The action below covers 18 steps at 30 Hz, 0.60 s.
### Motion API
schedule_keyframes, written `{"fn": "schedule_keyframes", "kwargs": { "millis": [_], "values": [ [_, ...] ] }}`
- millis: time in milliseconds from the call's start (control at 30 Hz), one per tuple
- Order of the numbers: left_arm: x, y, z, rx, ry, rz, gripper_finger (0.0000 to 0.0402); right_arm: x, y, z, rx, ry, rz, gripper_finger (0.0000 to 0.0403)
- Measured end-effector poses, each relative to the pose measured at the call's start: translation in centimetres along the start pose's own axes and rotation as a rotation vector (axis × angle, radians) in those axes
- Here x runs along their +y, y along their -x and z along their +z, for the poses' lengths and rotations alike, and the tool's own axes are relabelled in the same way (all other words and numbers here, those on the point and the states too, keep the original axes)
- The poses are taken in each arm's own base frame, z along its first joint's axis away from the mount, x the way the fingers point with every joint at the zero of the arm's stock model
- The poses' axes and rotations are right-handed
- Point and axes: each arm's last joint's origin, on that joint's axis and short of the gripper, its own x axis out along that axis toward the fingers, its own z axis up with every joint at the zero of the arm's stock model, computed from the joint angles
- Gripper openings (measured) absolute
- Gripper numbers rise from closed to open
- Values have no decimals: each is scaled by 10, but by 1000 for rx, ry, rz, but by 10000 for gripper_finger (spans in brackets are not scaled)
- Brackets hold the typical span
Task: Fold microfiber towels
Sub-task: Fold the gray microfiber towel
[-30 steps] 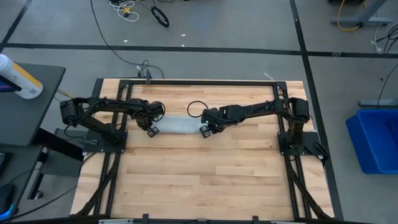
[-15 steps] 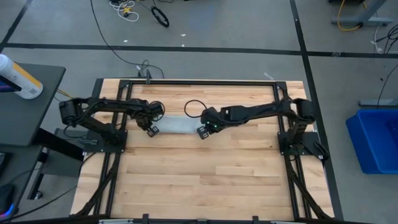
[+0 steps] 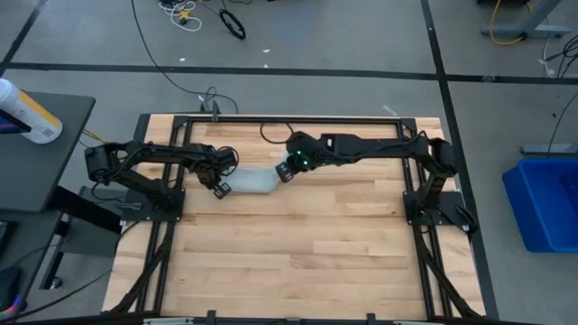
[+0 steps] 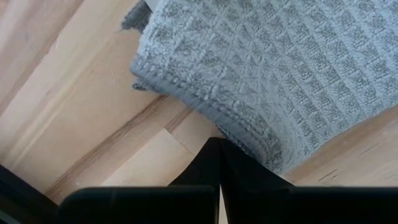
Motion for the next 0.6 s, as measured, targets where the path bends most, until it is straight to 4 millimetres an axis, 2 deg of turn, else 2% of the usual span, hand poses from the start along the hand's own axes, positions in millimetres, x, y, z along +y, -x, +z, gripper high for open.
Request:
{"fn": "schedule_keyframes", "kwargs": {
  "millis": [200,300,600],
  "values": [
    [0,0,0,-3,12,-1,0,5,-5,12,-11,20,60,4],
    [0,0,0,-3,15,-2,0,6,-14,9,40,29,62,4],
    [0,0,0,-4,19,1,0,29,-37,24,52,76,130,4]
  ]
}}
